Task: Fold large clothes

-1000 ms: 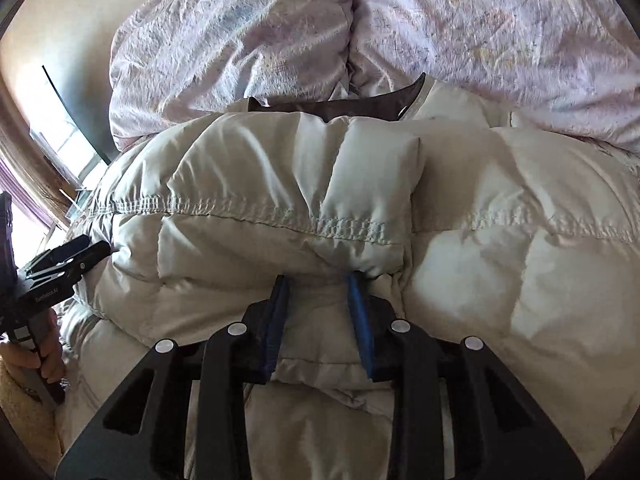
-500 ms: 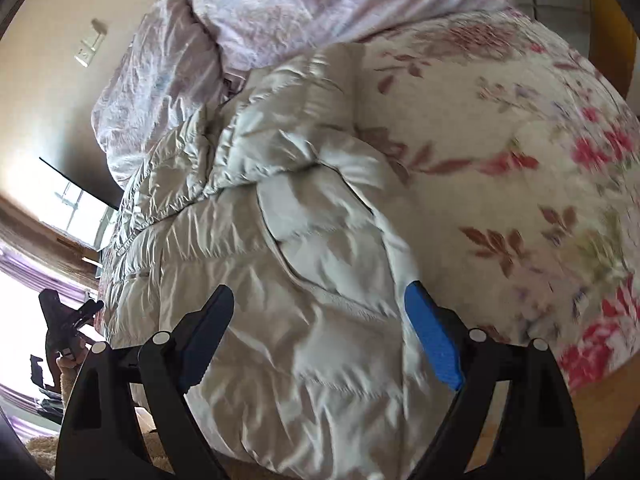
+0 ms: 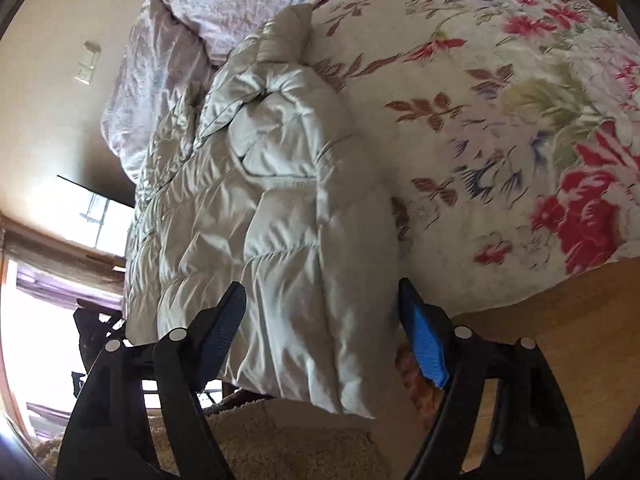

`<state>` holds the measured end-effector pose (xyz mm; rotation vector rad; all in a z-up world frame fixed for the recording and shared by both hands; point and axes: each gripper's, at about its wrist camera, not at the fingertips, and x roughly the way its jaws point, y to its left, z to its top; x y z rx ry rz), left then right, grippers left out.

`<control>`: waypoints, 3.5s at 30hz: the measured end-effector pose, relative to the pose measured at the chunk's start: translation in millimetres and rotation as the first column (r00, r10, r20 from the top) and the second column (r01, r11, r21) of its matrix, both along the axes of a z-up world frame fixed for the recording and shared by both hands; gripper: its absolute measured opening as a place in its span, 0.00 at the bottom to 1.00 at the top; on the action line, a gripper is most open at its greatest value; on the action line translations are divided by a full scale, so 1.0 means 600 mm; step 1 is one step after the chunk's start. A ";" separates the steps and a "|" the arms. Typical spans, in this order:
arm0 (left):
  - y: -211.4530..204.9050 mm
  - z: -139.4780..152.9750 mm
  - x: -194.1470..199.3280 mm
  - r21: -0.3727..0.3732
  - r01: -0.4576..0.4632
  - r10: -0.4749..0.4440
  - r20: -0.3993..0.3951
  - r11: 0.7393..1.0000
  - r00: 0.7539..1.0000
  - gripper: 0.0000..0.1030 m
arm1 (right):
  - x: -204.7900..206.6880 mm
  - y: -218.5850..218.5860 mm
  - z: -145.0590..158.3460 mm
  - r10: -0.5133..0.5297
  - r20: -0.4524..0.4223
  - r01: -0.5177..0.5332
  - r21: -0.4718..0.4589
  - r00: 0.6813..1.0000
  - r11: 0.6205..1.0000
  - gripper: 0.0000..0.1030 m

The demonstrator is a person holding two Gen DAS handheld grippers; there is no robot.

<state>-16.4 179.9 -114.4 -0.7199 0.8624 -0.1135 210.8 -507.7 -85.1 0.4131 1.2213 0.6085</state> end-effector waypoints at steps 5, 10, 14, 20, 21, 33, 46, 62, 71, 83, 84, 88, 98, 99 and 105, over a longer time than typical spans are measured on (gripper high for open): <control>-0.009 -0.031 -0.028 -0.082 -0.018 0.015 -0.041 0.996 0.999 0.60 | -0.019 0.004 -0.009 0.033 -0.041 -0.032 0.027 0.999 0.999 0.70; -0.010 -0.046 -0.020 -0.119 -0.027 0.022 -0.042 0.993 0.999 0.60 | -0.017 0.010 -0.026 0.041 -0.071 -0.037 0.064 0.997 0.997 0.70; -0.014 -0.049 -0.011 -0.127 -0.019 0.013 -0.049 0.992 0.999 0.53 | -0.027 0.006 -0.026 0.051 -0.063 -0.046 0.090 0.997 0.995 0.57; -0.016 -0.024 -0.031 -0.123 -0.023 0.023 -0.005 0.992 1.000 0.20 | -0.040 0.017 0.010 0.089 0.000 -0.088 0.125 0.996 0.988 0.26; -0.018 -0.013 -0.033 -0.114 -0.021 0.023 0.010 0.993 1.000 0.18 | -0.039 0.021 0.021 0.096 0.015 -0.097 0.121 0.995 0.988 0.24; -0.004 0.135 0.001 -0.008 -0.068 0.068 0.235 0.998 0.970 0.14 | -0.015 0.095 0.168 -0.010 0.392 -0.022 0.077 0.920 0.997 0.17; 0.034 0.207 0.102 0.009 -0.182 0.168 0.340 0.983 0.925 0.14 | 0.045 0.140 0.239 -0.141 0.606 0.130 0.062 0.783 0.990 0.17; 0.096 0.294 0.255 0.017 -0.248 0.218 0.423 0.969 0.880 0.14 | 0.154 0.246 0.333 -0.193 0.776 0.277 0.025 0.601 0.960 0.17; 0.143 0.244 0.430 0.018 -0.345 0.314 0.370 0.938 0.874 0.14 | 0.321 0.357 0.272 -0.187 0.790 0.455 -0.128 0.584 0.881 0.17; 0.158 0.147 0.586 0.073 -0.419 0.385 0.274 0.905 0.881 0.29 | 0.492 0.409 0.163 -0.285 0.578 0.518 -0.288 0.764 0.805 0.38; 0.158 0.147 0.586 0.076 -0.417 0.385 0.267 0.906 0.884 0.41 | 0.489 0.403 0.168 -0.292 0.577 0.515 -0.269 0.763 0.814 0.47; 0.141 0.186 0.544 0.139 -0.422 0.352 0.359 0.896 0.865 0.89 | 0.437 0.390 0.215 -0.272 0.684 0.511 -0.171 0.677 0.843 0.75; -0.056 0.212 0.483 0.476 -0.280 0.085 0.392 0.834 0.916 0.95 | 0.328 0.549 0.178 0.227 0.664 0.123 -0.437 0.712 0.891 0.75; -0.072 0.207 0.495 0.518 -0.270 0.068 0.375 0.812 0.924 0.95 | 0.333 0.563 0.167 0.245 0.646 0.114 -0.461 0.723 0.880 0.75; -0.123 0.154 0.605 0.761 -0.233 0.096 0.220 0.605 0.971 0.95 | 0.403 0.601 0.097 0.230 0.554 0.149 -0.555 0.800 0.818 0.76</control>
